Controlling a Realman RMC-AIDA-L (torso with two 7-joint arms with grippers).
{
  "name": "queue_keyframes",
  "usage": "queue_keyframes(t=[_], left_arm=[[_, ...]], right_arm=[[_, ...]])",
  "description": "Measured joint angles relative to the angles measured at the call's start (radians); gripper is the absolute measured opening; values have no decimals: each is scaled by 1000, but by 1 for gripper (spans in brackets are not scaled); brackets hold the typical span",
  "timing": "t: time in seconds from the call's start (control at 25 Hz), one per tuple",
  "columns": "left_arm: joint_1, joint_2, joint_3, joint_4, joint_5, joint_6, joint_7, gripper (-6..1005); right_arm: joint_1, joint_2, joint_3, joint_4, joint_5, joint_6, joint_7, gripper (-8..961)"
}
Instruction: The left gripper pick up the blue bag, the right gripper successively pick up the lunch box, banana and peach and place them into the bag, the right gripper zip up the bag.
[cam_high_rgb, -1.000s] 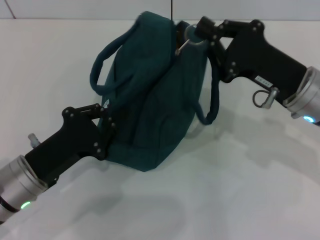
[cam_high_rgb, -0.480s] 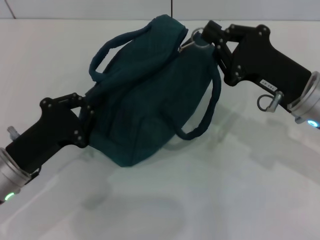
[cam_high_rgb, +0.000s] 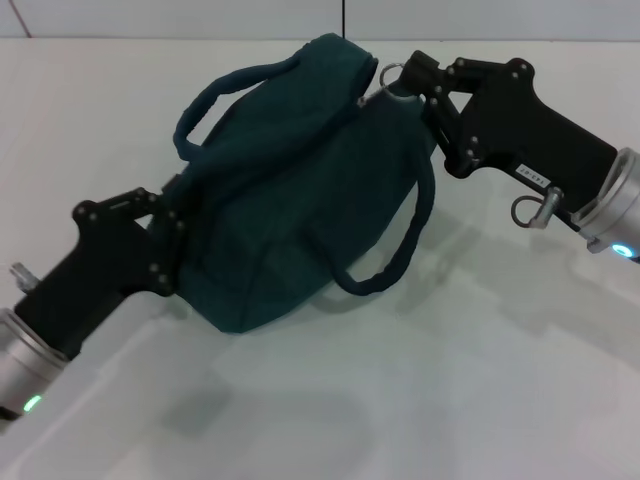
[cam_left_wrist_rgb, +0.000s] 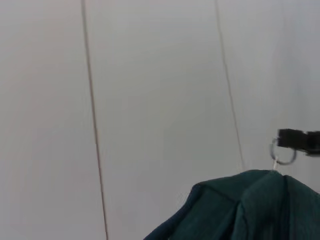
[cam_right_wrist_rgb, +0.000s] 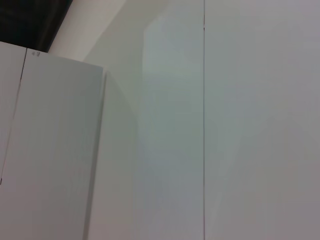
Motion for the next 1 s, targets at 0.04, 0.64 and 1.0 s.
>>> queue_keyframes(t=[0.04, 0.64, 1.0], left_arm=[[-2, -5, 0, -13, -4, 4, 30, 86], [-24, 5, 5, 13, 33, 208, -190, 474], [-138, 13, 4, 189, 218, 90, -515, 777]], right_arm=[[1, 0, 0, 0, 0, 1, 0, 17], [6, 0, -8, 0, 3, 2, 4, 17], [13, 0, -8, -6, 3, 2, 7, 16]])
